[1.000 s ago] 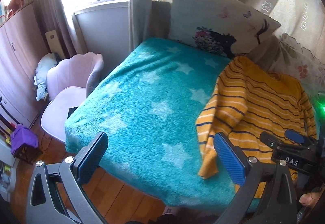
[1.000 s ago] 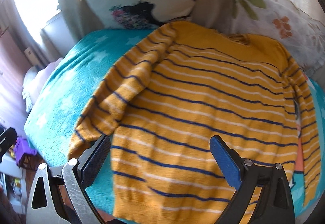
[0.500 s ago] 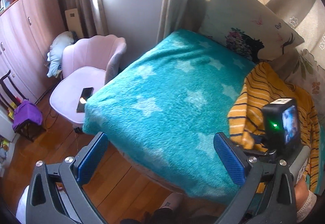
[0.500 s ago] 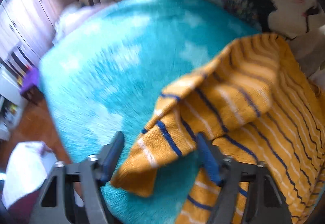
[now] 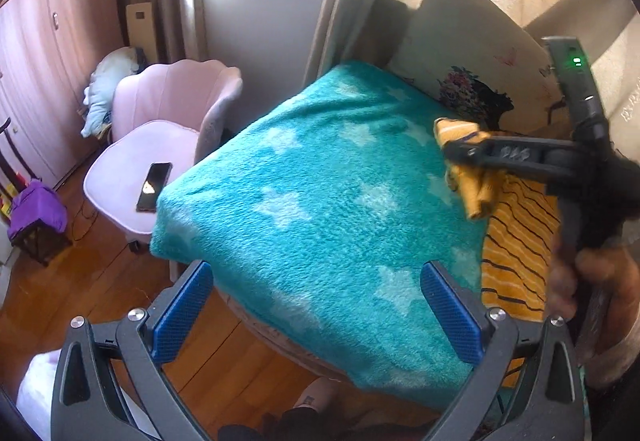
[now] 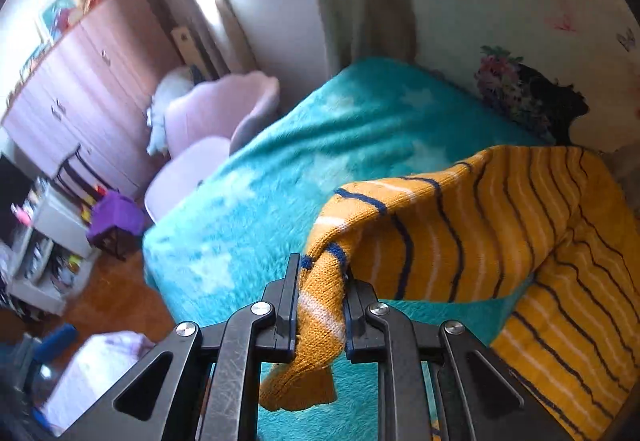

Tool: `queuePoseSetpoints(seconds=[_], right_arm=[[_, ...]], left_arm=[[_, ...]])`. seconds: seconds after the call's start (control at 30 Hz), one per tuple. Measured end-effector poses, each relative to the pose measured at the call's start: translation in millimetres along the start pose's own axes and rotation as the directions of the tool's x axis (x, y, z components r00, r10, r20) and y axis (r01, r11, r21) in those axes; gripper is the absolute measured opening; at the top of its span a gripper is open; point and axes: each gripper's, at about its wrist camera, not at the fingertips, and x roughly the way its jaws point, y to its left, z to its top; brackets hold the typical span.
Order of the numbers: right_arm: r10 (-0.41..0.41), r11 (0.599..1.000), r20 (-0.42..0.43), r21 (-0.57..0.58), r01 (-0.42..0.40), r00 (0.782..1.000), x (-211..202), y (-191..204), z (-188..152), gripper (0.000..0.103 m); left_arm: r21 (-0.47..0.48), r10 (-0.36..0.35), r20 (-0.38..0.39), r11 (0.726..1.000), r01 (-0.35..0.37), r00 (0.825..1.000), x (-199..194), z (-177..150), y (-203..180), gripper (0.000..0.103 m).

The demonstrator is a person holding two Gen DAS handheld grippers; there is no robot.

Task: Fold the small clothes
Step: 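Lift the sleeve with the right gripper, lay it across the body, release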

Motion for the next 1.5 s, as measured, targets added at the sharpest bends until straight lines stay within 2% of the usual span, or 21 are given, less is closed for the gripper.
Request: queuePoseSetpoints(seconds=[0.17, 0.23, 0.37, 0.4, 0.43, 0.47, 0.5, 0.57, 0.6, 0.67, 0.8, 0.9, 1.0, 1.1, 1.13, 1.17, 1.2, 1.27, 1.37, 1.43, 1.5], right_arm=[[-0.059, 0.978, 0.036, 0.204, 0.051, 0.998, -55.3, -96.2, -17.5, 0.017], [-0.129, 0.944, 0.038, 0.310, 0.112, 0.991, -82.2, -154.6, -37.5, 0.017], [-0.300, 0.795, -0.006, 0.551, 0.254, 0.954, -130.8, -271.5, -94.3, 0.018], [-0.387, 0.736, -0.065, 0.579, 0.351, 0.920, -139.2, -300.0, -111.5, 0.020], [-0.452, 0.685, -0.126, 0.585, 0.434, 0.883, -143.1, -315.6, -119.7, 0.035], [-0.530, 0.599, -0.206, 0.596, 0.535, 0.823, -150.0, -333.4, -133.2, 0.042], [-0.552, 0.537, -0.228, 0.639, 0.551, 0.802, -162.6, -347.7, -149.0, 0.042], [-0.511, 0.510, -0.162, 0.733, 0.450, 0.844, -185.2, -359.7, -170.8, 0.048], [-0.509, 0.498, -0.137, 0.759, 0.420, 0.850, -196.1, -362.0, -179.5, 0.051], [-0.525, 0.499, -0.123, 0.757, 0.422, 0.842, -204.6, -360.6, -183.8, 0.056], [-0.475, 0.561, -0.067, 0.745, 0.361, 0.878, -208.1, -368.0, -189.6, 0.056], [-0.462, 0.597, -0.036, 0.727, 0.341, 0.886, -199.7, -368.9, -186.8, 0.065], [-0.485, 0.630, -0.033, 0.679, 0.376, 0.874, -190.6, -367.3, -182.8, 0.073], [-0.517, 0.663, -0.094, 0.585, 0.467, 0.851, -167.0, -374.0, -176.5, 0.076], [-0.491, 0.688, -0.115, 0.556, 0.466, 0.863, -156.8, -378.7, -174.7, 0.068], [-0.440, 0.718, -0.132, 0.542, 0.436, 0.888, -148.5, -384.0, -172.6, 0.028], [-0.394, 0.737, -0.147, 0.539, 0.408, 0.907, -144.2, -388.6, -169.7, 0.013], [-0.397, 0.750, -0.114, 0.531, 0.393, 0.911, -156.9, -392.9, -159.5, 0.011], [-0.386, 0.763, 0.023, 0.570, 0.305, 0.922, -204.2, -401.6, -145.4, 0.011], [-0.422, 0.744, 0.067, 0.596, 0.303, 0.904, -228.8, -412.4, -143.1, 0.015], [-0.510, 0.687, -0.006, 0.599, 0.411, 0.860, -234.3, -428.7, -146.4, 0.037]], left_arm=[[0.056, -0.041, -0.009, 0.998, 0.041, 0.999, 9.9, 6.5, -24.2, 0.103], [0.081, -0.051, -0.016, 0.995, 0.052, 0.999, 13.1, 8.4, -34.1, 0.103], [0.126, -0.070, -0.046, 0.989, 0.075, 0.996, 20.8, 8.1, -52.6, 0.103], [0.132, -0.074, -0.055, 0.988, 0.080, 0.996, 23.0, 7.5, -56.7, 0.103], [0.138, -0.077, -0.063, 0.987, 0.085, 0.995, 24.7, 6.7, -61.4, 0.103], [0.143, -0.080, -0.066, 0.986, 0.089, 0.995, 25.2, 5.0, -64.4, 0.103], [0.151, -0.080, -0.065, 0.985, 0.089, 0.995, 25.0, 4.5, -67.9, 0.103], [0.164, -0.081, -0.066, 0.982, 0.091, 0.995, 25.3, 1.9, -74.5, 0.103], [0.165, -0.084, -0.069, 0.982, 0.094, 0.994, 25.6, 0.6, -76.5, 0.103], [0.172, -0.089, -0.079, 0.980, 0.102, 0.993, 27.1, -0.4, -82.8, 0.103], [0.195, -0.099, -0.079, 0.974, 0.113, 0.992, 25.3, -3.8, -97.3, 0.103], [0.210, -0.090, -0.069, 0.972, 0.103, 0.994, 19.6, -6.6, -105.4, 0.103], [0.200, -0.071, -0.060, 0.976, 0.082, 0.996, 14.2, -10.7, -108.6, 0.103], [0.167, -0.050, -0.064, 0.984, 0.060, 0.997, 11.9, -15.0, -109.9, 0.103], [0.154, -0.044, -0.065, 0.987, 0.054, 0.997, 10.7, -17.0, -111.0, 0.103], [0.146, -0.039, -0.064, 0.988, 0.048, 0.997, 9.4, -18.4, -112.4, 0.103], [0.140, -0.033, -0.061, 0.989, 0.042, 0.998, 7.7, -19.7, -114.7, 0.103], [0.133, -0.024, -0.052, 0.991, 0.031, 0.998, 3.2, -23.6, -121.2, 0.103], [0.124, -0.023, -0.056, 0.992, 0.030, 0.998, 2.0, -28.8, -129.0, 0.103], [0.106, -0.029, -0.070, 0.994, 0.036, 0.997, 4.4, -32.3, -132.9, 0.103], [0.085, -0.038, -0.079, 0.995, 0.045, 0.996, 6.0, -35.0, -135.2, 0.103]])
